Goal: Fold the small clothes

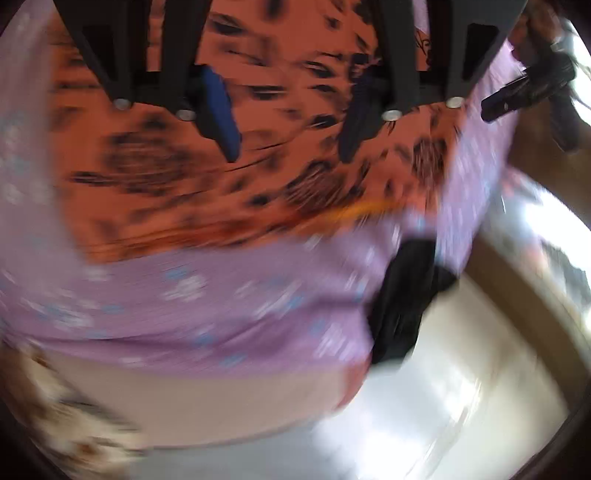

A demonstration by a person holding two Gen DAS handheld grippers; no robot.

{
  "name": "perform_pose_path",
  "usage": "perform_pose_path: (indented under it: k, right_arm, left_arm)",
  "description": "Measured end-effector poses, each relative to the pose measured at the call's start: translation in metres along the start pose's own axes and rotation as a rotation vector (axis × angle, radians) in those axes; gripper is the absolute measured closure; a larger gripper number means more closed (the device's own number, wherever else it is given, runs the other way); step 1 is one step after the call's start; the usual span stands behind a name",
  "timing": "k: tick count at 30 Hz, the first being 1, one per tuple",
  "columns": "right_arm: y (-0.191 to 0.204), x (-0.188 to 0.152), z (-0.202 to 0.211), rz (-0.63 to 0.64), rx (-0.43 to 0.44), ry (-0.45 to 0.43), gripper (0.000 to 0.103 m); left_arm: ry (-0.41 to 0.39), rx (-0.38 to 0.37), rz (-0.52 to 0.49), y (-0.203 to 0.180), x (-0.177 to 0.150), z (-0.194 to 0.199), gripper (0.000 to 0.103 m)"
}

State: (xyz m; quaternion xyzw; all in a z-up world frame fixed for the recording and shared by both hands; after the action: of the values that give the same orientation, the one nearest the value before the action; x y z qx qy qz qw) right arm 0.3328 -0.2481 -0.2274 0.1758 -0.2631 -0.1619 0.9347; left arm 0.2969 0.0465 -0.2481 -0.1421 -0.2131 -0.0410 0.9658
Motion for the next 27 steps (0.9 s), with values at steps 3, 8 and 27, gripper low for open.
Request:
perform_pose_path:
  k: [3, 8, 27]
  right_arm:
    - [0.039, 0.009, -0.061, 0.06, -0.052, 0.042, 0.062]
    - [0.051, 0.048, -0.12, -0.002, -0.142, -0.031, 0.062]
    - [-0.142, -0.067, 0.055, -0.277, -0.132, 0.041, 0.06]
  left_arm:
    - [0.022, 0.04, -0.014, 0.007, 0.002, -0.013, 0.024]
    - [0.064, 0.096, -0.111, -0.002, 0.011, -0.031, 0.023]
    - [0.093, 0.146, -0.176, -0.024, -0.006, -0.025, 0.019]
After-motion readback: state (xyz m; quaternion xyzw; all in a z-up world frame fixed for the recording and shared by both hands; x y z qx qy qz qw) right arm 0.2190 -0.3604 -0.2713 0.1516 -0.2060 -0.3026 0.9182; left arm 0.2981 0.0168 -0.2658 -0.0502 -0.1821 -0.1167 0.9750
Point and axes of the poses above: each gripper's, at about its wrist camera, not at the fingertips, and z roughly against the way its jaws point, y to its left, x to its top, the point moved 1 cm from there along -z, roughly the way its jaws point, and after that the axes turned 12 degrees about -z, right-handed, at the moved point
